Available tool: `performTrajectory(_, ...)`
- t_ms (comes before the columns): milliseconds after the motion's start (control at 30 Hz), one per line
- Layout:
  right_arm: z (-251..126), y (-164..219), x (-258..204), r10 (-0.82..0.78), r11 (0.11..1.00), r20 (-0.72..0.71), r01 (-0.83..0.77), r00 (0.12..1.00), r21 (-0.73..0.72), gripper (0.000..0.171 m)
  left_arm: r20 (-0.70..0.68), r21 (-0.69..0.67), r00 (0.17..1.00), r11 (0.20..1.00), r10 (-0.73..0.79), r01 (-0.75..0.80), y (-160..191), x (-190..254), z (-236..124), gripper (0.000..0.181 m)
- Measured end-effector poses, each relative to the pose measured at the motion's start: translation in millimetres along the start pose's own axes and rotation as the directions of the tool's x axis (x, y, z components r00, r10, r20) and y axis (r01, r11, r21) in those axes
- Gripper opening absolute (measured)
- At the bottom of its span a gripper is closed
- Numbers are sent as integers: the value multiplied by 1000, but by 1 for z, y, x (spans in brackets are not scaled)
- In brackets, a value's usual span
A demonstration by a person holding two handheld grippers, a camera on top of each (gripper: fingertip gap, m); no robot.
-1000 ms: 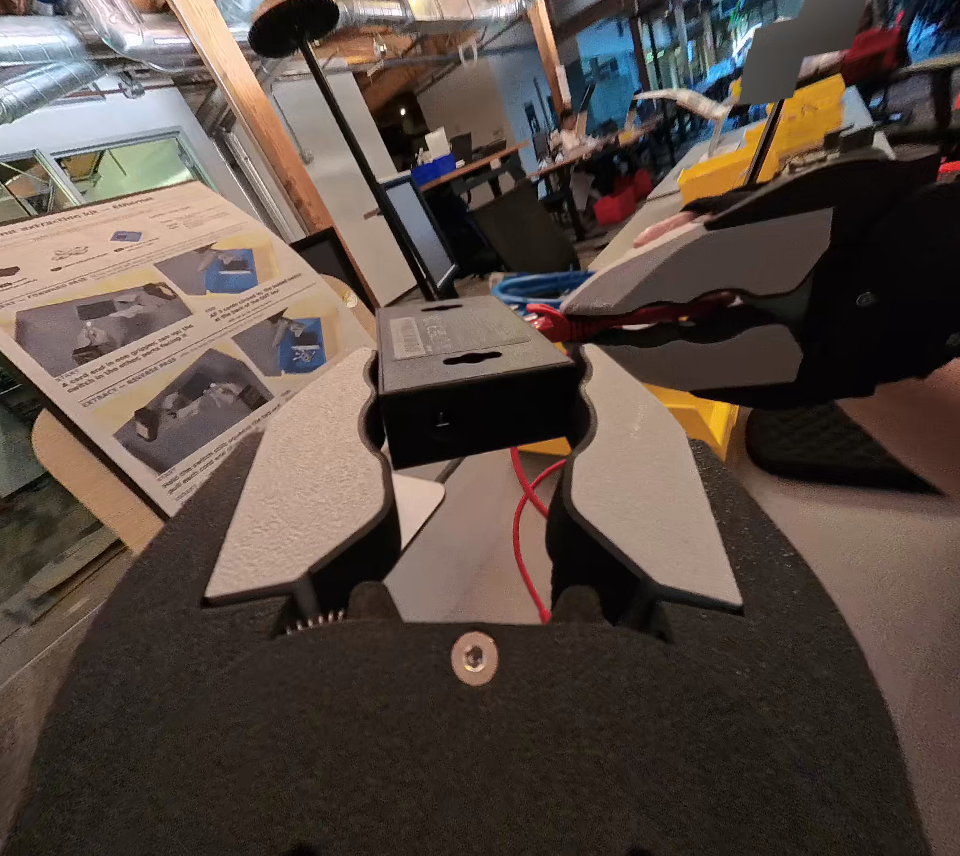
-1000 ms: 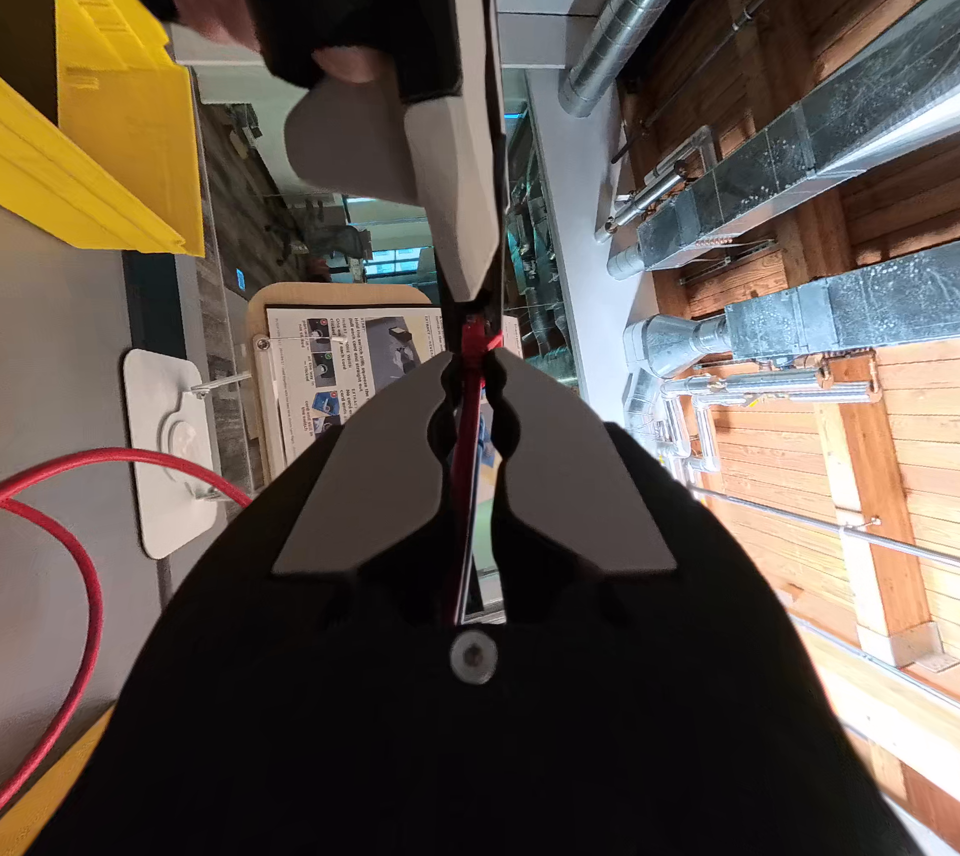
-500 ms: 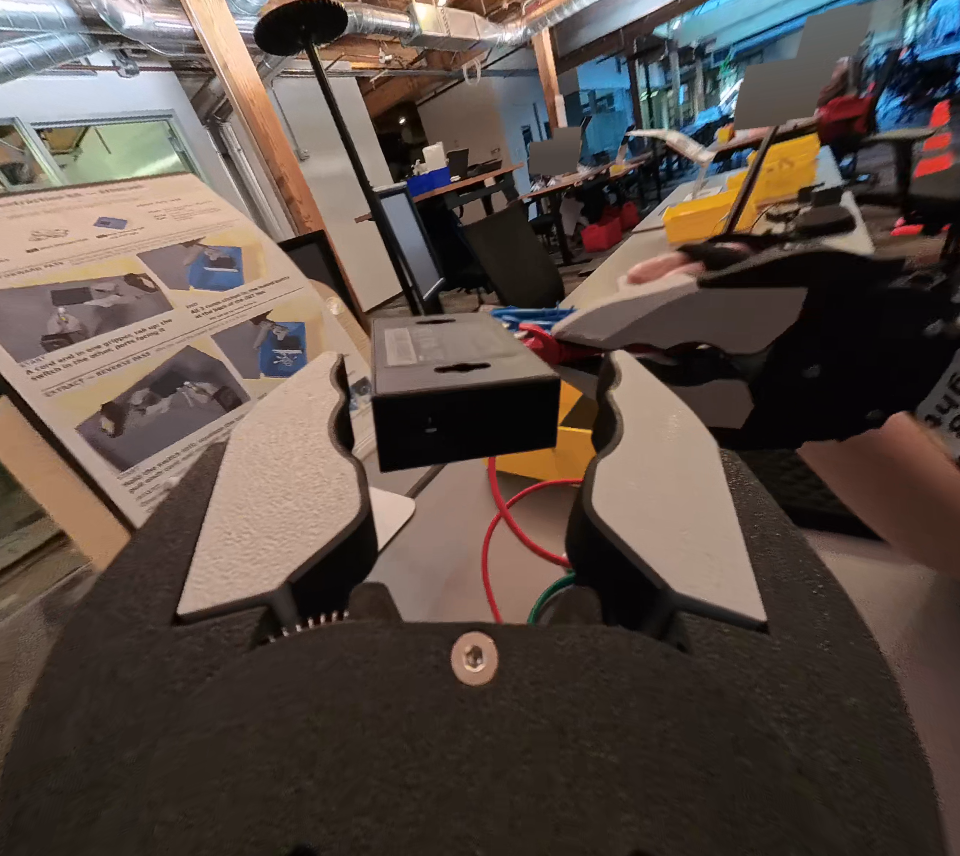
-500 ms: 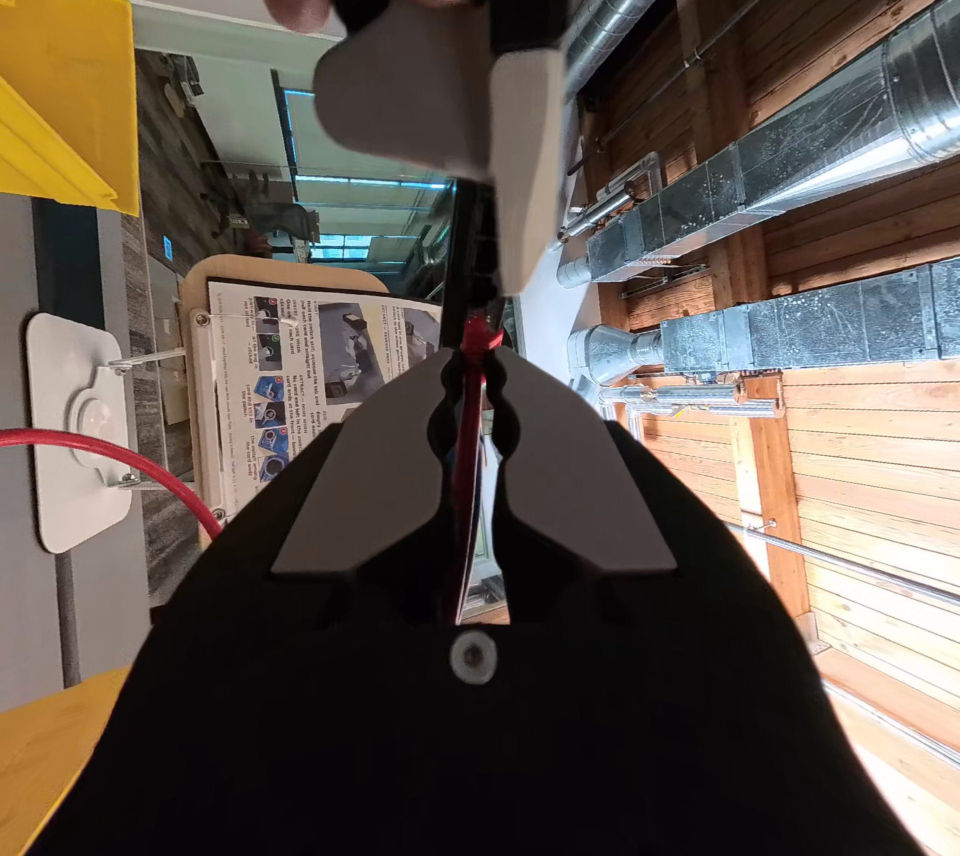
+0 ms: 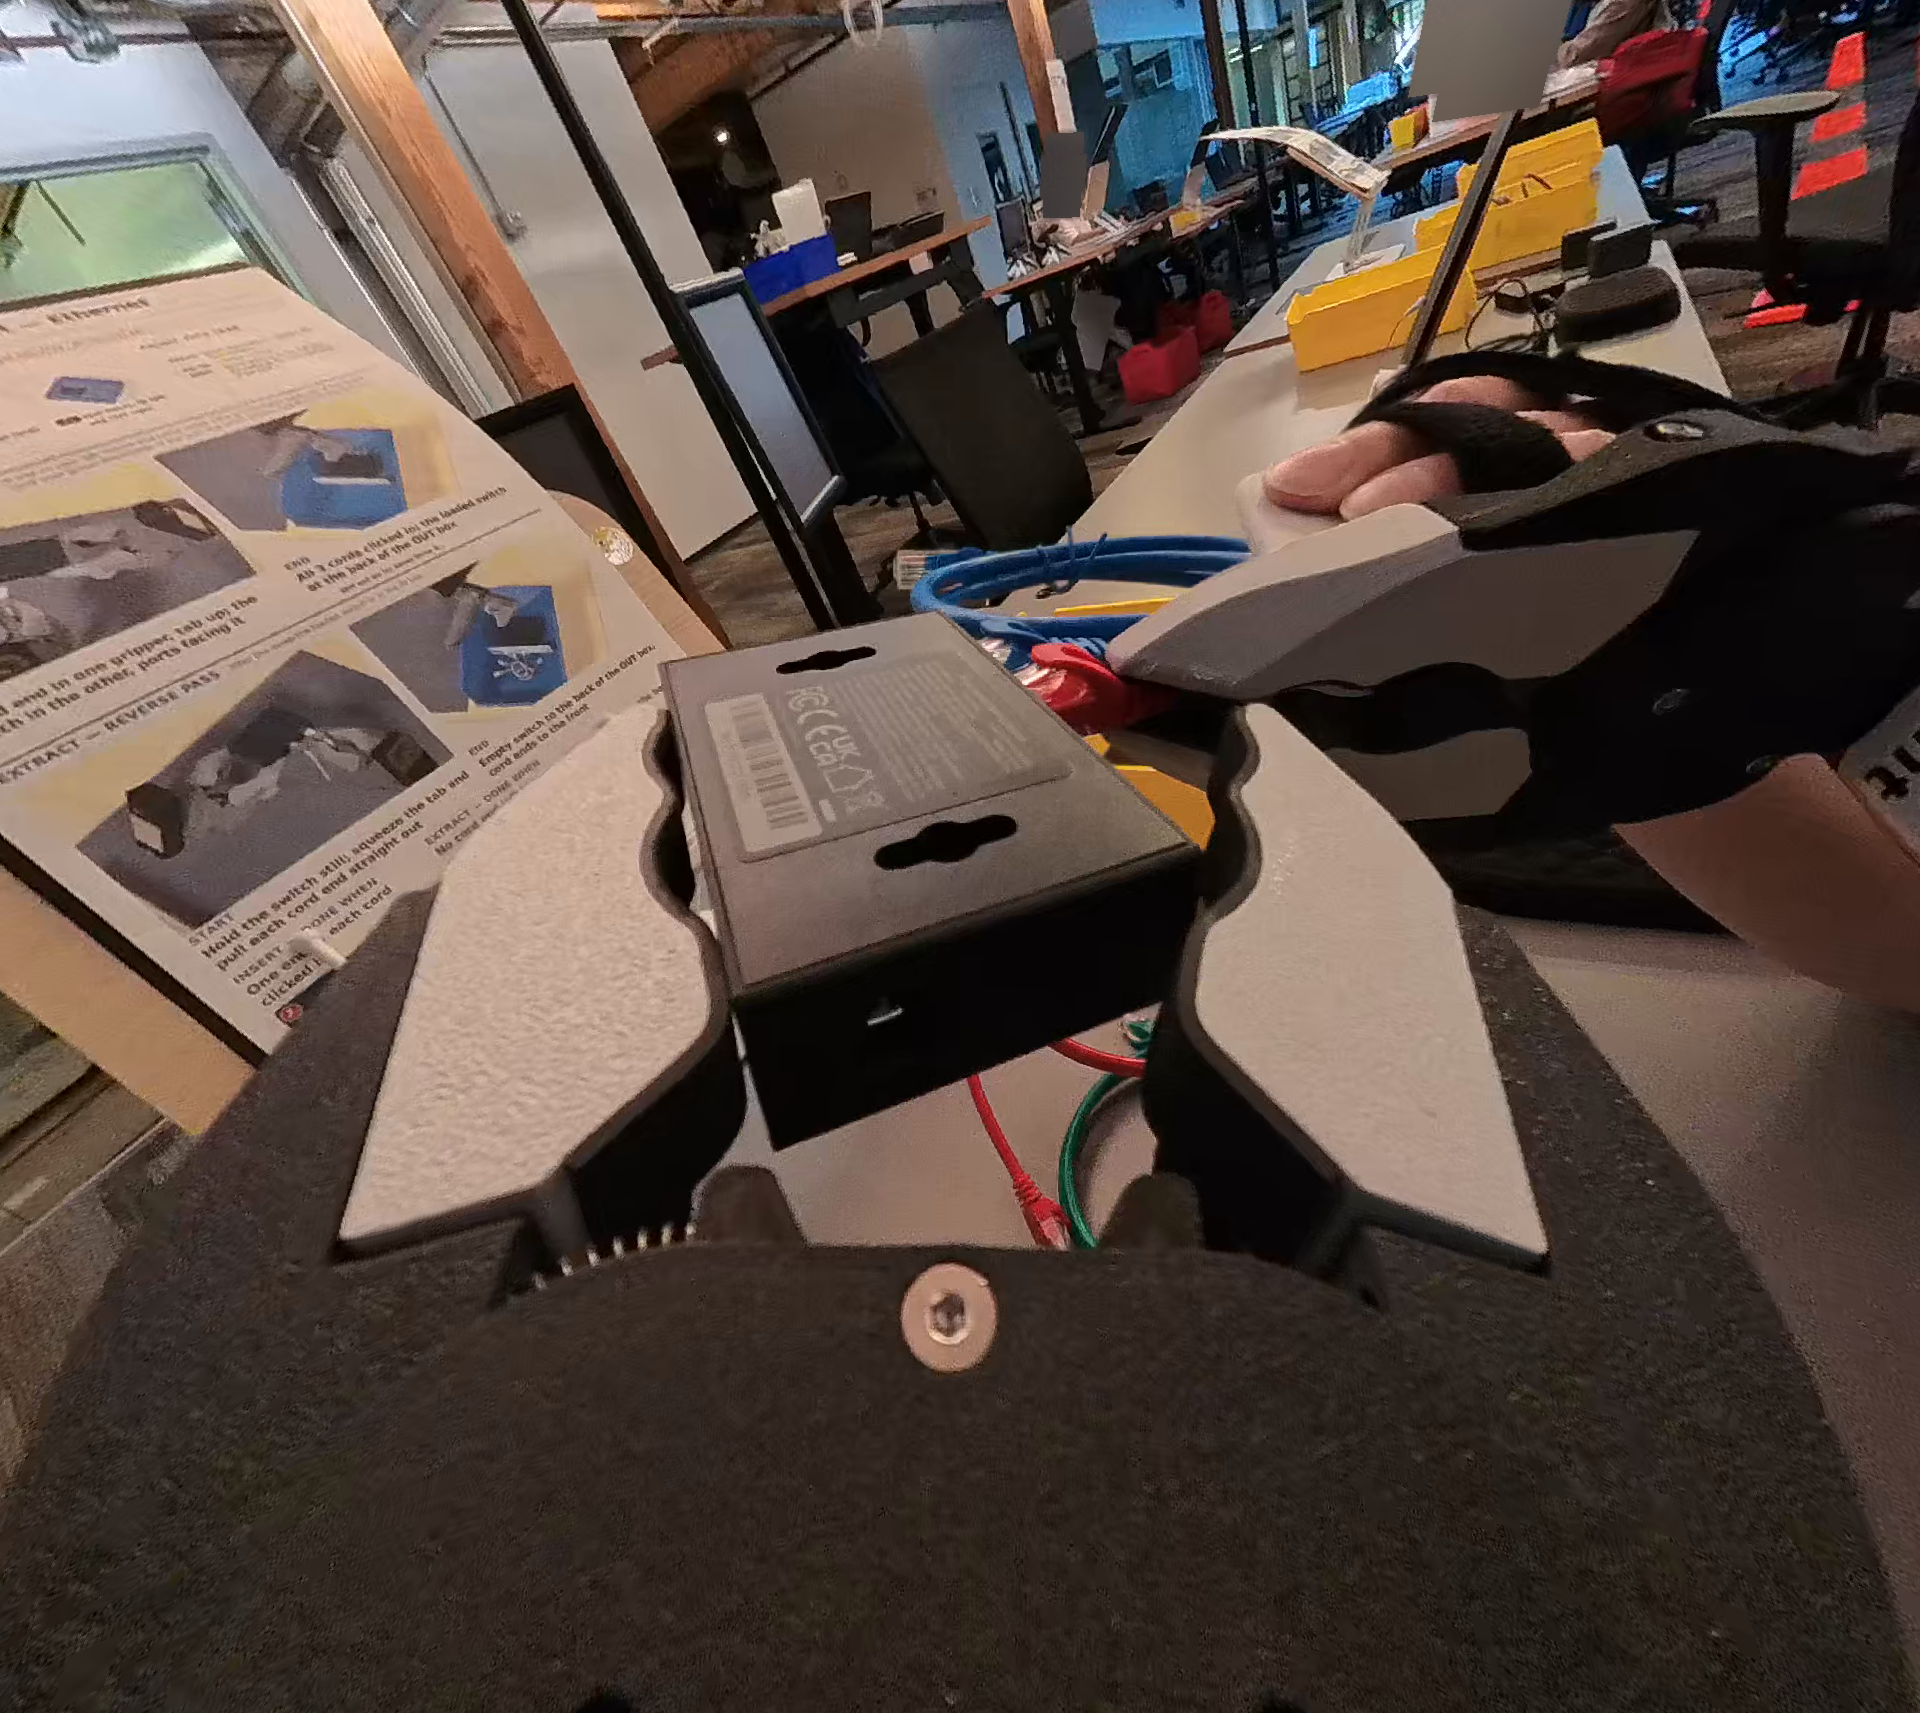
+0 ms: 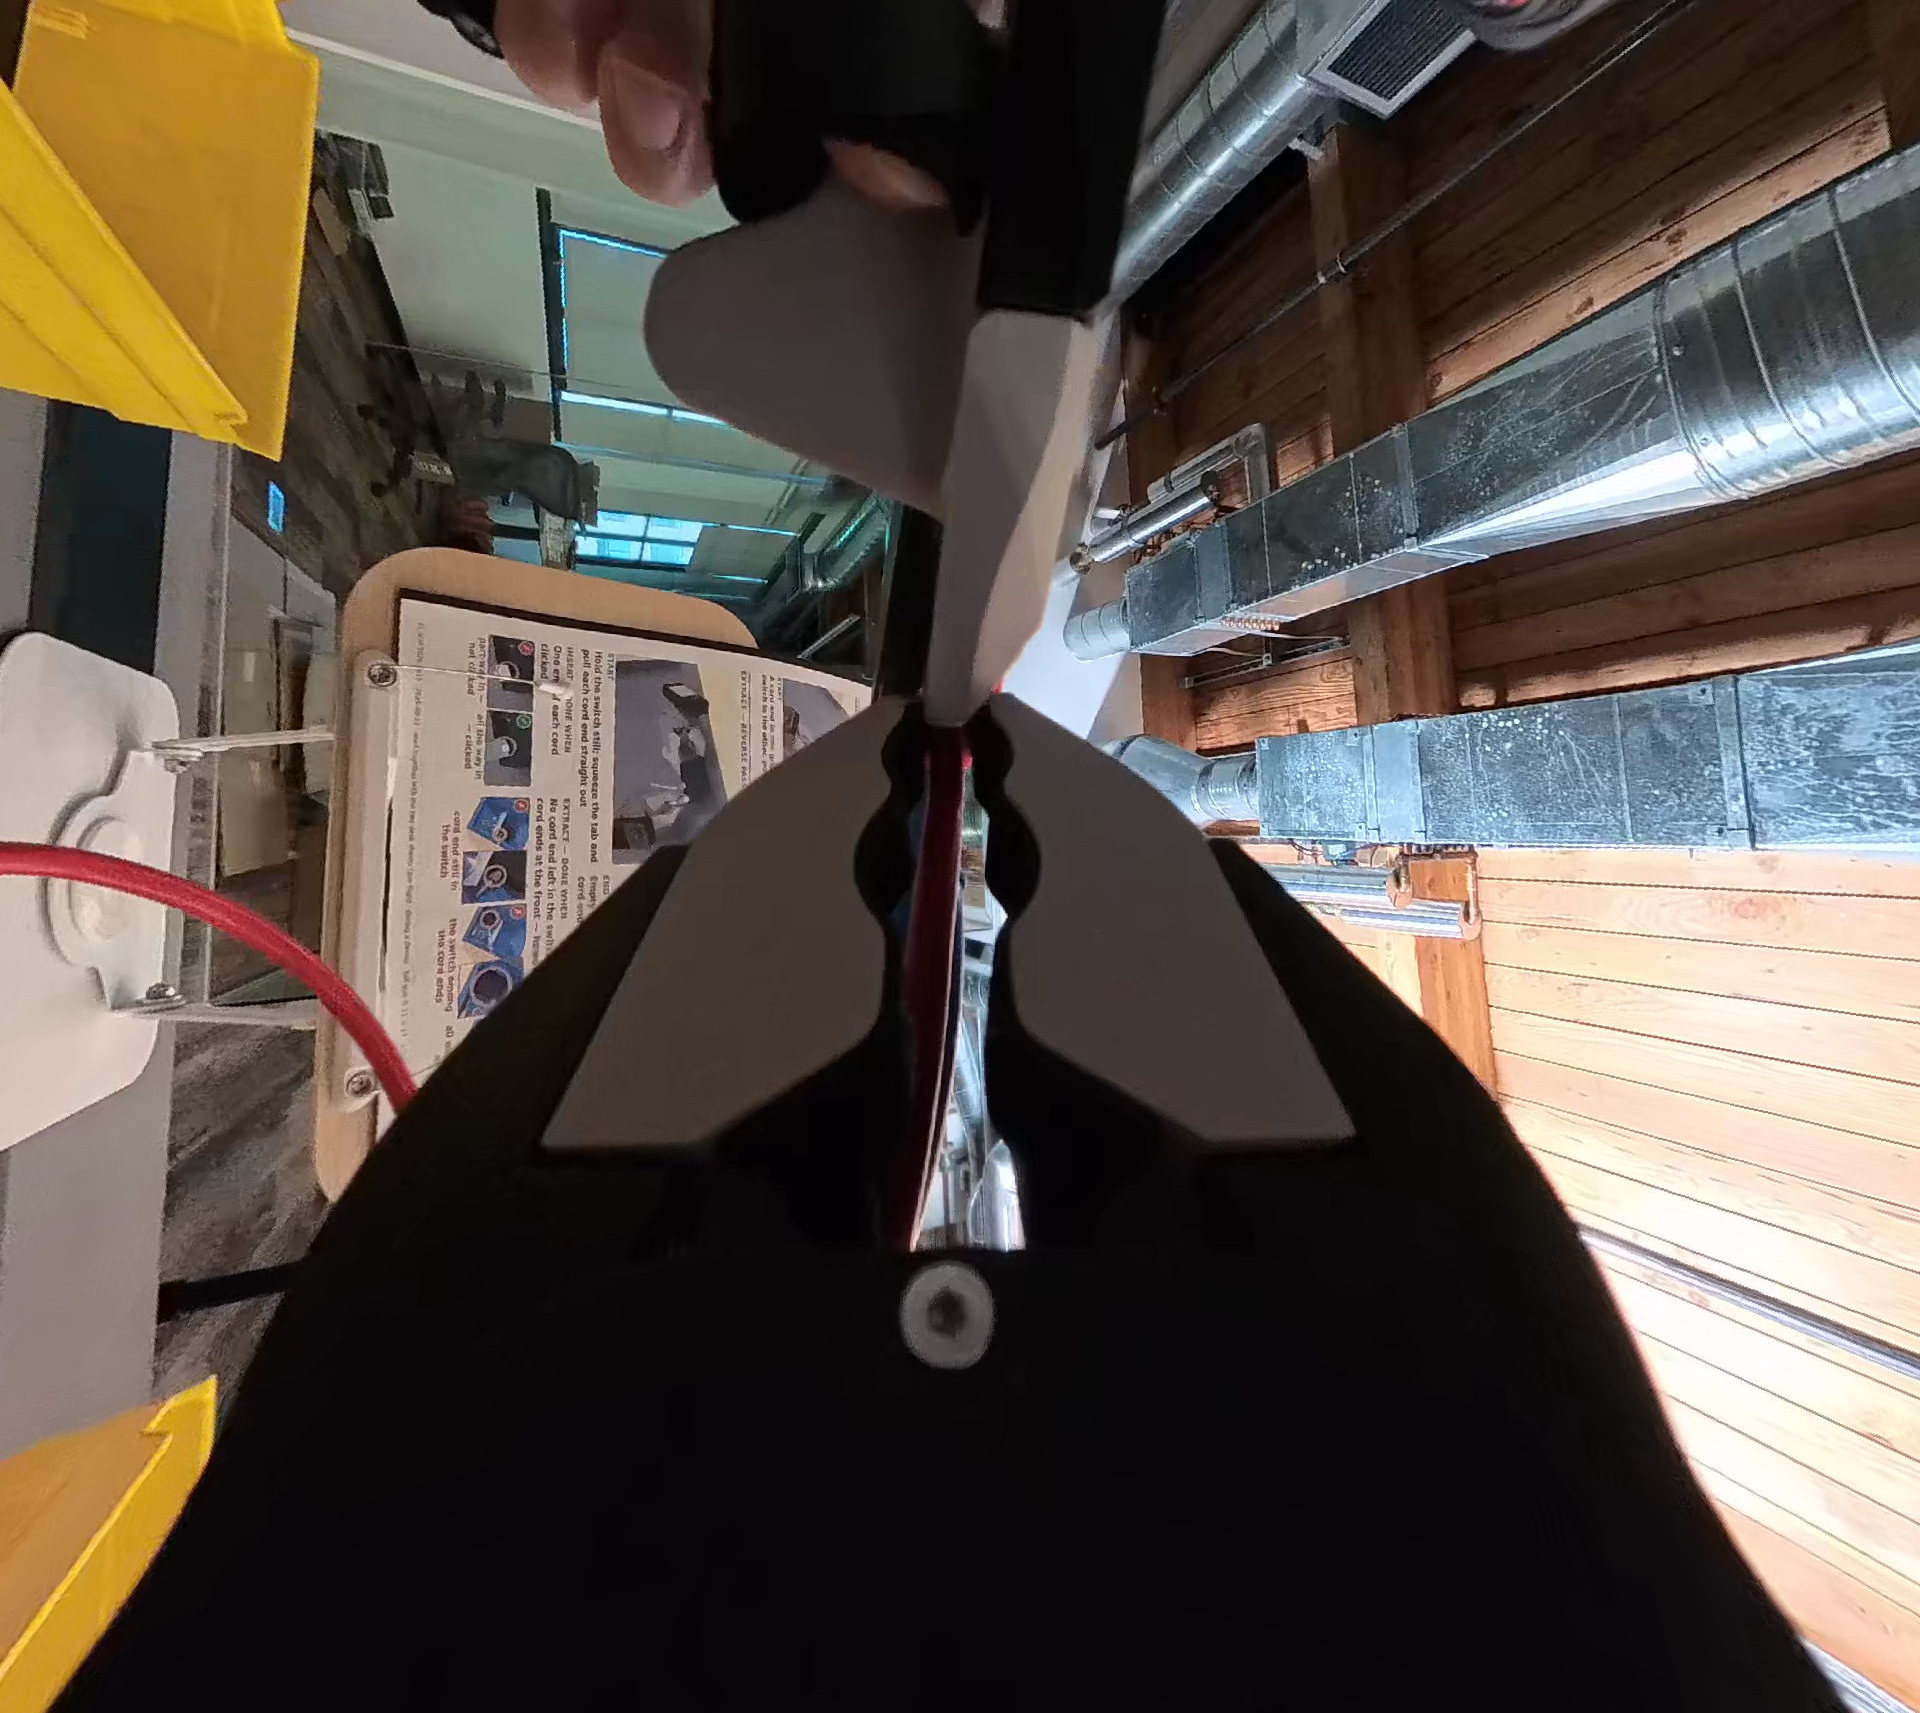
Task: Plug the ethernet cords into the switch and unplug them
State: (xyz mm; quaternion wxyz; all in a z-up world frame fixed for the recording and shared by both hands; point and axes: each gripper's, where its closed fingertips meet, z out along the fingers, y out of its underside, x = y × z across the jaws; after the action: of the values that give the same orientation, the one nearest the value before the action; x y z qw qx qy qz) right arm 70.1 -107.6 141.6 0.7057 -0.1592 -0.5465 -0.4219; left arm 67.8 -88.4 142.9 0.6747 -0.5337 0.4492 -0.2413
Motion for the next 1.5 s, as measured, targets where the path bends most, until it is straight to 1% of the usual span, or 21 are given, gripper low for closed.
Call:
performTrajectory(33, 0, 0, 0, 0, 1000, 1, 0, 1000, 3, 9, -4, 1, 1000, 1000, 7, -7, 1, 0, 0, 97)
performTrajectory(133, -1, -1, 0, 6, 1000, 3, -6, 1000, 7, 10, -7, 25, 1000, 999, 23, -22, 0, 1, -1, 97)
performTrajectory(300, -1, -5, -2, 18, 1000, 26, -19, 999, 19, 9, -60, 25, 998, 999, -35, 37, 4, 2, -1, 94)
performTrajectory(333, -2, -5, -2, 20, 1000, 30, -21, 999, 21, 9, -64, 28, 998, 999, -28, 30, 4, 3, -1, 95)
performTrajectory(400, -1, -4, -4, 33, 999, 43, -34, 999, 22, 9, -84, 23, 996, 1000, -20, 22, 5, 7, -1, 102)
performTrajectory(567, -3, -4, -2, 83, 996, 52, -85, 995, 36, 9, -108, 44, 993, 998, -47, 53, 2, 10, 0, 106)
performTrajectory(700, -8, -11, 0, 125, 987, 80, -133, 989, 95, 9, -136, 36, 987, 995, -84, 89, 3, 11, -3, 94)
performTrajectory(967, -5, -6, -3, 220, 971, 136, -230, 966, 61, 9, -87, 8, 993, 996, -85, 86, 5, 9, 0, 97)
performTrajectory(1167, -5, -4, -9, 243, 963, 193, -260, 951, 65, 9, -109, -16, 985, 991, -134, 133, 12, 10, 4, 97)
performTrajectory(1367, -4, -4, -11, 267, 957, 200, -284, 943, 64, 8, -111, -2, 983, 989, -146, 147, 11, 9, 5, 95)
performTrajectory(1433, -3, -3, -10, 274, 955, 199, -291, 941, 61, 8, -109, -1, 982, 988, -153, 154, 10, 9, 5, 97)
performTrajectory(1500, -3, -3, -11, 275, 955, 198, -291, 941, 59, 9, -94, -18, 987, 992, -128, 127, 12, 8, 4, 97)
